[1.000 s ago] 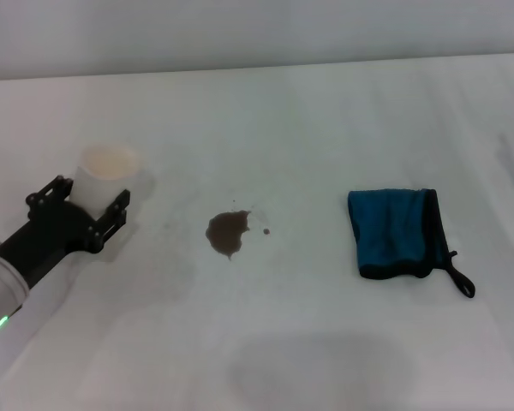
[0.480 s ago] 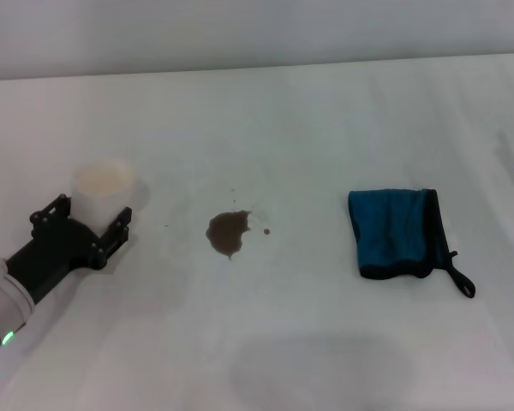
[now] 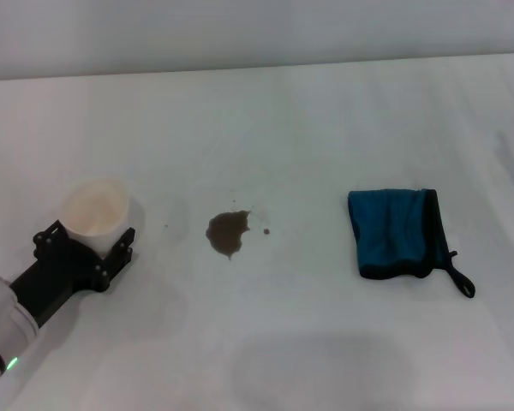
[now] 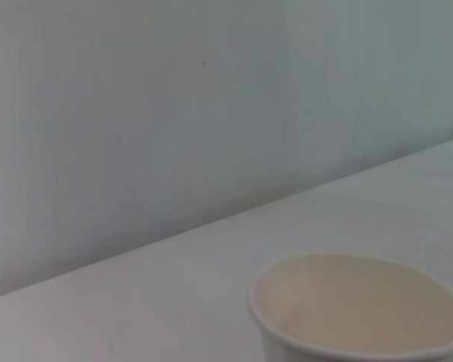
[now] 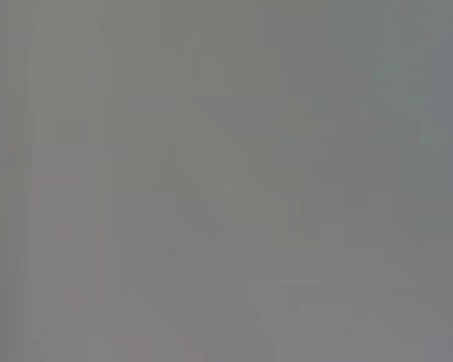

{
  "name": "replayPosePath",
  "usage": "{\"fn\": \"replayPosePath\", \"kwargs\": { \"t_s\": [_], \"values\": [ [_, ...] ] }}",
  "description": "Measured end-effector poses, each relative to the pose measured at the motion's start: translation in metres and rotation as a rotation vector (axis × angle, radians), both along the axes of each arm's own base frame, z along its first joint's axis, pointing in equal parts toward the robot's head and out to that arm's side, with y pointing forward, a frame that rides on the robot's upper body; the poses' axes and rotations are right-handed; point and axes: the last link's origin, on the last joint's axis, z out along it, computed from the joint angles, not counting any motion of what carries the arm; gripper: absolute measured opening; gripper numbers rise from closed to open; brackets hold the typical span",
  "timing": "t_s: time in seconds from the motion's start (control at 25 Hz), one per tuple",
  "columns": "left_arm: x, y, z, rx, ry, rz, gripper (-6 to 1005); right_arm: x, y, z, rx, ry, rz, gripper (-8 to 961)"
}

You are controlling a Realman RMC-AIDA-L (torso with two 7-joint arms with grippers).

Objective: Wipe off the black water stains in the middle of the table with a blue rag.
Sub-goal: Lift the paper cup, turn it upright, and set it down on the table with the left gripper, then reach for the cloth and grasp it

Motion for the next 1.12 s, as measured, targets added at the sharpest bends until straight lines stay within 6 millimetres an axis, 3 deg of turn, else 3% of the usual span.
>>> {"fn": "replayPosePath", "kwargs": {
  "t_s": [0.4, 0.6, 0.84, 1.12],
  "values": [
    [-0.003, 0.004, 0.006, 0.032, -0.010, 0.022, 655, 0.000, 0.000, 0.000, -0.003, -0.003, 0.001, 862],
    [-0.001, 0.006, 0.006, 0.028, -0.010, 0.013, 844, 0.000, -0.001, 0.000, -0.002, -0.003, 0.003, 861],
    [-0.003, 0.003, 0.005, 0.022, -0.012, 0.024, 893, 0.000, 0.000, 0.000, -0.001, -0.002, 0.002, 861],
    [-0.012, -0.013, 0.006, 0.032, -0.033, 0.052, 892, 0.001, 0.002, 0.002, -0.002, -0.013, -0.002, 861]
  ]
}}
